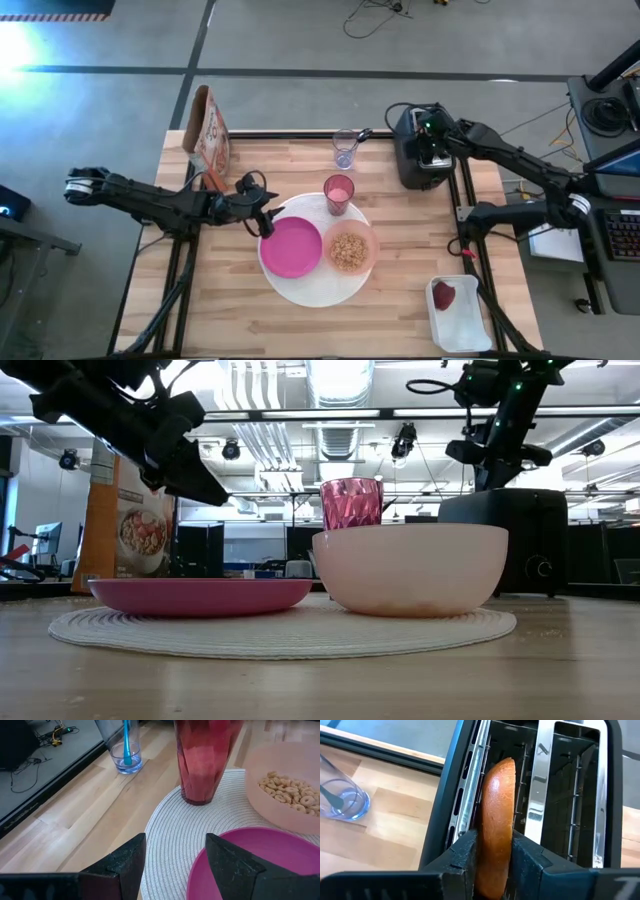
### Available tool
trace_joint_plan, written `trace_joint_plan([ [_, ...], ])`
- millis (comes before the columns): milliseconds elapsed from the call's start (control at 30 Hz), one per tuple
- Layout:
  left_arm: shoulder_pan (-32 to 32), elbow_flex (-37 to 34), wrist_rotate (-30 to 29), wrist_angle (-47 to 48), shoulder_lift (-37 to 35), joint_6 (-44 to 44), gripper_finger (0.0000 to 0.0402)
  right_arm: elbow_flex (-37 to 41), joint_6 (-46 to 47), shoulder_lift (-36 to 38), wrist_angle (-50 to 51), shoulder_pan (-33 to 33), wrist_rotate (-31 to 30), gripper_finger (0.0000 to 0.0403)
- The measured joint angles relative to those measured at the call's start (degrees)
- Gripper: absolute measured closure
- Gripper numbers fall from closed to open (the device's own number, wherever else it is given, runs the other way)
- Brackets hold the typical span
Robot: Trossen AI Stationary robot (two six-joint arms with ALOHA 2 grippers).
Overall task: Arrange a breakfast setting
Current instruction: Put the bagel from the black toaster on the pink plate on the white mat
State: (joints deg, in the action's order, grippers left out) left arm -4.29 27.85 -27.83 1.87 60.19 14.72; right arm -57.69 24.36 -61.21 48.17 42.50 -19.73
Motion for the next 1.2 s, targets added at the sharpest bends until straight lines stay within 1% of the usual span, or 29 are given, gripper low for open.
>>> trace_joint_plan([
  [200,0.0,-0.5,0.0,0.0,-1.1,0.8,0.0212,0.0,-1.7,-1.7,-1.0,0.0,-0.8,0.0338],
  [433,0.0,-0.7,0.0,-0.1,-1.8,0.8,0.0212,0.1,-2.1,0.8,-0.7,0.0,-1.8,0.0365],
  [1000,0.0,-0.6,0.0,-1.1,-1.8,0.8,0.0212,0.1,-2.5,9.1,-0.9,0.0,-2.3,0.0369],
  [1200,0.0,-0.4,-0.1,-3.7,-1.8,-0.9,0.0212,0.1,-2.5,12.6,-1.5,0.0,-2.3,0.0369],
])
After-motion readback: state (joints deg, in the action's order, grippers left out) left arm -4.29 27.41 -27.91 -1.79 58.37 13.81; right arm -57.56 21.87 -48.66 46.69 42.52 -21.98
